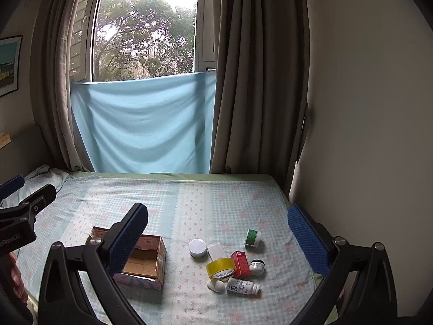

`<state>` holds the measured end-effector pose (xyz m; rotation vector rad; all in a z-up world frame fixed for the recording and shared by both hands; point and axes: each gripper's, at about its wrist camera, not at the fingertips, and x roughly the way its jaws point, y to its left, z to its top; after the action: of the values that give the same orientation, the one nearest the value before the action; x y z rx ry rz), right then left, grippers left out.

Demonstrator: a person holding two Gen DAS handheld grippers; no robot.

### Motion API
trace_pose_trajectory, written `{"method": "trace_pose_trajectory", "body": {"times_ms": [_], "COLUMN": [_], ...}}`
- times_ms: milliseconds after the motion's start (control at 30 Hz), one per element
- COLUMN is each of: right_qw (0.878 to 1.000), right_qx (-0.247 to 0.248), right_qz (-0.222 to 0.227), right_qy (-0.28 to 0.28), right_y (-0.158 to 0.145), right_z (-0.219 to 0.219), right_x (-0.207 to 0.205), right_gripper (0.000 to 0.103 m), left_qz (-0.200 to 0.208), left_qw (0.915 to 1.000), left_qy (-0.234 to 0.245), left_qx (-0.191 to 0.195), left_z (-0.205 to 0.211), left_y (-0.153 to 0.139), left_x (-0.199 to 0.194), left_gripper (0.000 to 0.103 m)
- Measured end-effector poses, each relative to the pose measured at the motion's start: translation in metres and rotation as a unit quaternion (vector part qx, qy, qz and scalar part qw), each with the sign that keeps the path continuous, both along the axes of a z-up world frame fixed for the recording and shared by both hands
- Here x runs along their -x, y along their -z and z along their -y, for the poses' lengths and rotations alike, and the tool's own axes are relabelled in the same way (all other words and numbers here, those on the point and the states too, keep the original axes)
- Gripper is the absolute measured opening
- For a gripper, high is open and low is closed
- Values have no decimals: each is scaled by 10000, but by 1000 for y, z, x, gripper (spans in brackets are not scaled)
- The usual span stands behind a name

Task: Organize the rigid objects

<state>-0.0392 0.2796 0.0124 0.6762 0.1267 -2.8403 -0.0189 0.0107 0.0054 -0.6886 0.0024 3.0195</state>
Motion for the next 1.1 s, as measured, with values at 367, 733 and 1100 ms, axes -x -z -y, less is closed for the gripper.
{"method": "trace_pose_trajectory", "body": {"times_ms": [367,733,1100], "right_qw": [9999,9923,9597], "right_qx": [12,-469,-1001], "right_qz": [110,1135,2612], "right_qy": [-35,-163,-281], "right_y": [9,63,177], "right_z": [-2,-1,5], "right_x": [17,75,156], "right_gripper": [103,103,103], "left_qz": [319,1655,3115], "left_qw": [9990,9770,9132], "left_qy": [283,1242,2226], "left_qx": [116,516,1393], "left_z": [-6,-47,-118], "left_y": [7,75,219], "left_x": [40,155,289], "left_gripper": [103,103,103]}}
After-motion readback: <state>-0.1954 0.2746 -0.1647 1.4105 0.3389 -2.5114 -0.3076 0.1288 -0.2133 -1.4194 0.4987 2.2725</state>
